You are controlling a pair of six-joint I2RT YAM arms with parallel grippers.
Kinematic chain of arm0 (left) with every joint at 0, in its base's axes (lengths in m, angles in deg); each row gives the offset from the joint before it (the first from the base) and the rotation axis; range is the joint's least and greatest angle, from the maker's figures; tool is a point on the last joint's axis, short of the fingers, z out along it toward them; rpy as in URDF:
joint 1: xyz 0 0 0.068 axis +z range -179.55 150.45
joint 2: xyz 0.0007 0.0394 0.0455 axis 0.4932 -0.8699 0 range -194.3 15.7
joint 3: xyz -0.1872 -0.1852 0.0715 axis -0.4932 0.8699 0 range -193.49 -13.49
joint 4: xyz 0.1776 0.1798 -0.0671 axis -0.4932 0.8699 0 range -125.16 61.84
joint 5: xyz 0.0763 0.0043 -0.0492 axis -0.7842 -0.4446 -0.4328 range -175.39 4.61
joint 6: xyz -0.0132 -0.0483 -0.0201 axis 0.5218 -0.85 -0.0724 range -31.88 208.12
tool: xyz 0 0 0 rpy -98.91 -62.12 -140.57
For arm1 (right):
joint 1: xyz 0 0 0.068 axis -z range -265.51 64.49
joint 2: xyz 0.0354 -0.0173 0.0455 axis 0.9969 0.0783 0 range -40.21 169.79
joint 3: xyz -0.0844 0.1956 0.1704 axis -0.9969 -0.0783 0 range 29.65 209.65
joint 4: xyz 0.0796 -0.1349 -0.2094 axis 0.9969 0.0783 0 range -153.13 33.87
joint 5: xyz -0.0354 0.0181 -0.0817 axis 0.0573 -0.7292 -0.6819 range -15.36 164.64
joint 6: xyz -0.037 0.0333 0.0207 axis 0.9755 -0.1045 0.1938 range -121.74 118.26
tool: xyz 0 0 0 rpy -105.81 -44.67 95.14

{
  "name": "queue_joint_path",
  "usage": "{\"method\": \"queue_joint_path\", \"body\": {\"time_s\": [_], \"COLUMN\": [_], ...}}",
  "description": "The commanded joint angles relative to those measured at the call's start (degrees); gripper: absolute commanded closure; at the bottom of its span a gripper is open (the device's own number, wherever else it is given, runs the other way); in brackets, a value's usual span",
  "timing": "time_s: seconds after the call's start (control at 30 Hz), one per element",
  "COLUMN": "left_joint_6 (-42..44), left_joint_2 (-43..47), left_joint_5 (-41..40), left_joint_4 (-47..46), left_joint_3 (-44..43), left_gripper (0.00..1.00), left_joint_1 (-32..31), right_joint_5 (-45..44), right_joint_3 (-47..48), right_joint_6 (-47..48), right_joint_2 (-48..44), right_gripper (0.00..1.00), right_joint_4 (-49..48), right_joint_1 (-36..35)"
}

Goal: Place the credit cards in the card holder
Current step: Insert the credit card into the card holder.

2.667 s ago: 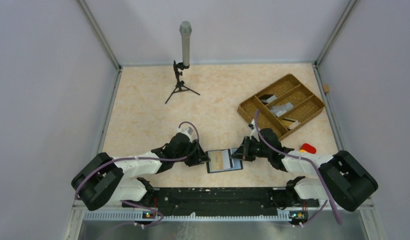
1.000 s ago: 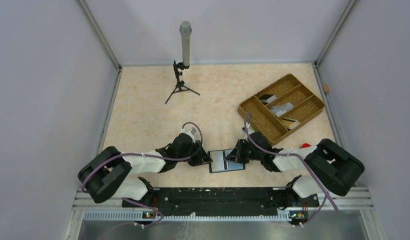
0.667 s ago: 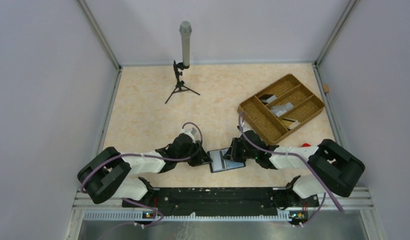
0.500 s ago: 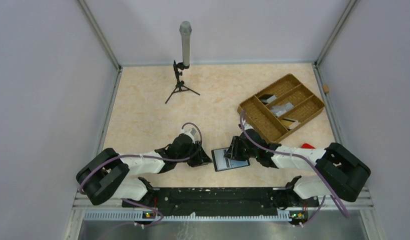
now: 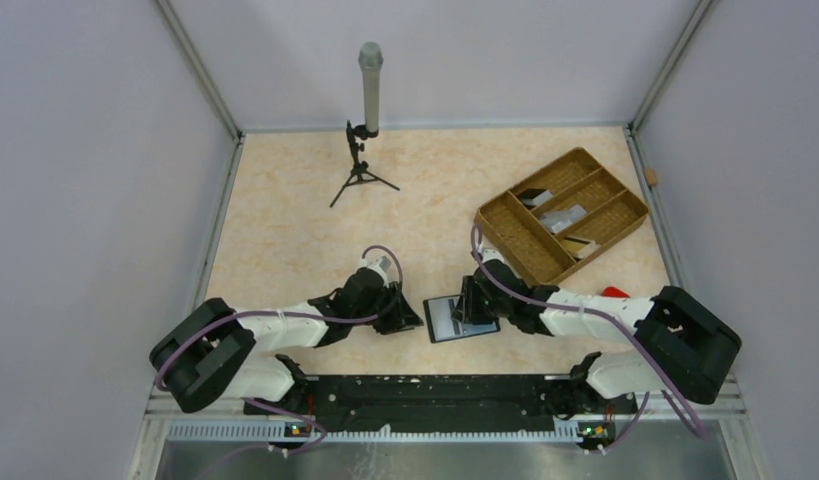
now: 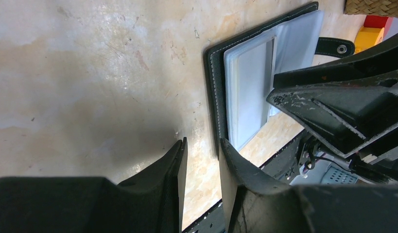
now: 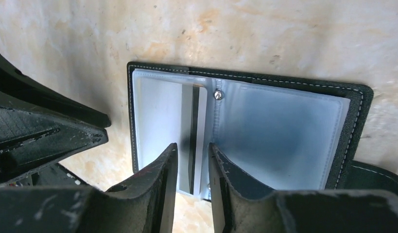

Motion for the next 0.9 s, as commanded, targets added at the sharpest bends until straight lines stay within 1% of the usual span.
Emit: {"method": "queue_joint_path", "body": {"time_s": [0.0,0.33,0.4,0.47,0.5,0.53,0.6,0.63,0.67,0.73,0.83,0.87], "left_joint_6": [0.8,1.0,1.3,2.6,3.5,4.4,7.2,8.7,10.4,14.5,21.3,23.9], "left_joint_2": [0.6,0.9,1.2,2.1,2.8,3.5,5.1,5.8,6.6,8.2,10.4,11.0], "left_joint_5": [-1.5,-1.8,-2.3,-3.6,-4.7,-5.9,-7.5,-7.9,-8.1,-7.2,-3.9,-3.4], "left_joint_4": [2.3,2.3,4.1,7.2,9.3,12.0,17.8,20.5,23.1,27.4,33.7,36.5], "left_joint_3": [-0.3,-0.7,-1.3,-2.4,-3.1,-4.1,-6.4,-7.6,-9.0,-11.6,-16.4,-19.1], "left_gripper": [0.65,0.64,0.64,0.62,0.59,0.51,0.31,0.23,0.18,0.12,0.06,0.02], "left_joint_1": [-0.3,-0.2,-0.2,0.0,0.1,0.3,1.2,1.9,2.7,5.2,11.2,13.0], "right_joint_5": [-0.2,-0.9,-1.6,-4.3,-6.3,-8.2,-12.8,-14.6,-15.6,-16.3,-17.9,-17.9], "right_joint_3": [3.7,8.4,9.6,11.1,12.4,13.4,15.9,17.0,18.1,19.8,21.8,22.3], "right_joint_6": [0.4,1.3,1.6,1.9,2.6,3.7,5.5,6.4,7.1,8.7,11.8,13.4], "right_joint_2": [2.1,4.9,4.8,3.9,2.8,2.1,-0.5,-1.5,-2.7,-4.9,-8.7,-9.7], "right_gripper": [0.72,0.72,0.71,0.67,0.64,0.58,0.42,0.36,0.32,0.29,0.28,0.28], "right_joint_4": [-1.0,-0.4,1.4,5.6,8.0,10.4,16.2,18.9,21.2,25.5,29.4,30.1], "right_joint_1": [-2.8,-6.9,-7.0,-7.0,-7.0,-7.0,-6.3,-5.3,-4.0,0.0,7.3,10.1]}}
